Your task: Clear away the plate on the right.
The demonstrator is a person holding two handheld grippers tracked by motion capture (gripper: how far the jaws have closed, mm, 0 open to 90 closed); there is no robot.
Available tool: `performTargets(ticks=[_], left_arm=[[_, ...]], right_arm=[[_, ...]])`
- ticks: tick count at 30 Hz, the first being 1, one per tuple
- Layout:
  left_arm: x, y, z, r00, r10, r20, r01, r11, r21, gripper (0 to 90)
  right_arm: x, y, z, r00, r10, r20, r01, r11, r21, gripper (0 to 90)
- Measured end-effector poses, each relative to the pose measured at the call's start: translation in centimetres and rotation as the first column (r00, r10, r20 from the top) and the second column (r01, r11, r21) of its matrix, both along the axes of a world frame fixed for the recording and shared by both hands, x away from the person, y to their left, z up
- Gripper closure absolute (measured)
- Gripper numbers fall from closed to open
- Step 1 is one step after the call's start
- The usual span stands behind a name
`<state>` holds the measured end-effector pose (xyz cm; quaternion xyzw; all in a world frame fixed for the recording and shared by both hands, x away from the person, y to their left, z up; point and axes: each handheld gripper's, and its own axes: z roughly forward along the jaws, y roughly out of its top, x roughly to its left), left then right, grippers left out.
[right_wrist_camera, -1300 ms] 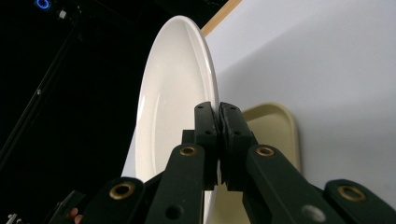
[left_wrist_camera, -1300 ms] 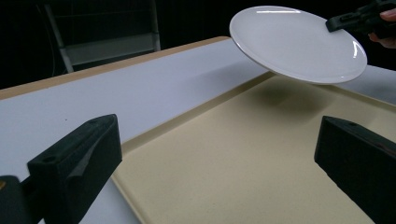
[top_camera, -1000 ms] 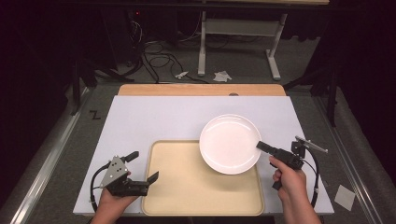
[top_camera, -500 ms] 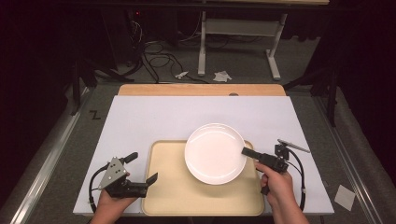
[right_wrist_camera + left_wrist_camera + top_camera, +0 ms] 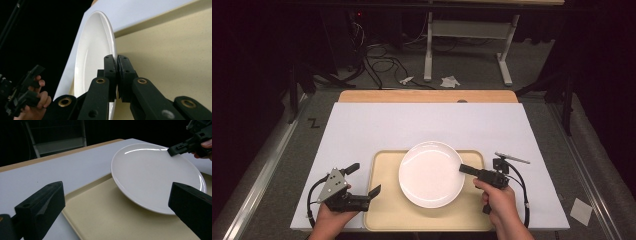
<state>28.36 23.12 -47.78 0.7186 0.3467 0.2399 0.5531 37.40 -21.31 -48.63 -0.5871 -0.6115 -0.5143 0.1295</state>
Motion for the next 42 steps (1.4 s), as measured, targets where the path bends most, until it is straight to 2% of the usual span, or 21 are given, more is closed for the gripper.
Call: performTargets(ticks=[24, 32, 42], left_arm=[[0.0, 0.0, 0.1, 1.0, -0.009, 0.003, 0.009, 1.0, -0.001, 1.6], [-0.1, 0.0, 0.1, 0.9999, -0.015, 0.002, 0.015, 0.9999, 0.0, 1.6], [-0.1, -0.1, 0.1, 0.9996, -0.028, -0.006, 0.028, 0.9996, 0.003, 1.6]], right_arm=[[-0.1, 0.8, -0.8, 0.9986, 0.044, -0.028, -0.046, 0.9954, -0.084, 88.4], [0.1, 0.4, -1.3, 0.9981, 0.041, -0.046, -0.045, 0.9963, -0.073, 87.4], [0.2, 0.1, -1.8, 0.9963, 0.048, -0.071, -0.054, 0.995, -0.084, 85.1]])
